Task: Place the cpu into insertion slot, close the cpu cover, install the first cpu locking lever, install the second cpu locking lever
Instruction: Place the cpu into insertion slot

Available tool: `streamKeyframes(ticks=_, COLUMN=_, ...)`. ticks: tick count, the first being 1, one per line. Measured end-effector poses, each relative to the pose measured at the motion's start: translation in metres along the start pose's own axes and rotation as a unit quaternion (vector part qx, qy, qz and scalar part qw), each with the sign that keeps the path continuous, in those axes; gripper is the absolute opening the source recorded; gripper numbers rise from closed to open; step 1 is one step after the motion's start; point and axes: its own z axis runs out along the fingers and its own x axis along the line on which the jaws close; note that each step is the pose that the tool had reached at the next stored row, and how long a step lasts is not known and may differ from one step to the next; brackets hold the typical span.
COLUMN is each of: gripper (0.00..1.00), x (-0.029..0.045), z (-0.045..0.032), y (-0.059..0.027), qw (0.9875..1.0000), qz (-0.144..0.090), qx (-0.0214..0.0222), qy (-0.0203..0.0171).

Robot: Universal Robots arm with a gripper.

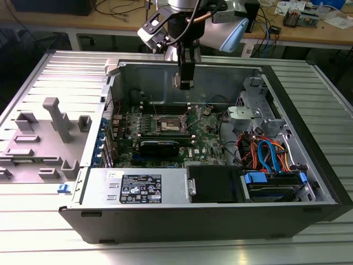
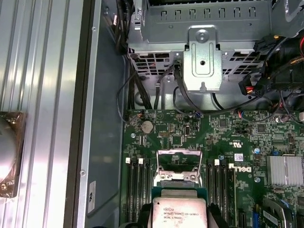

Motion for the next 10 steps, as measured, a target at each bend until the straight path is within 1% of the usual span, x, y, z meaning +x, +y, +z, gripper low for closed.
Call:
streamKeyframes(ticks=5, gripper=0.54, x=-0.0011, z=0.0025, y=-0.0001, qw=1.0, qz=0.0, qx=0.0003, qy=0.0)
streamKeyframes(ticks=10, gripper=0.54, x=-0.0028, z=0.0057, y=-0.0004, qw=1.0, qz=0.0, qx=0.0015, qy=0.0)
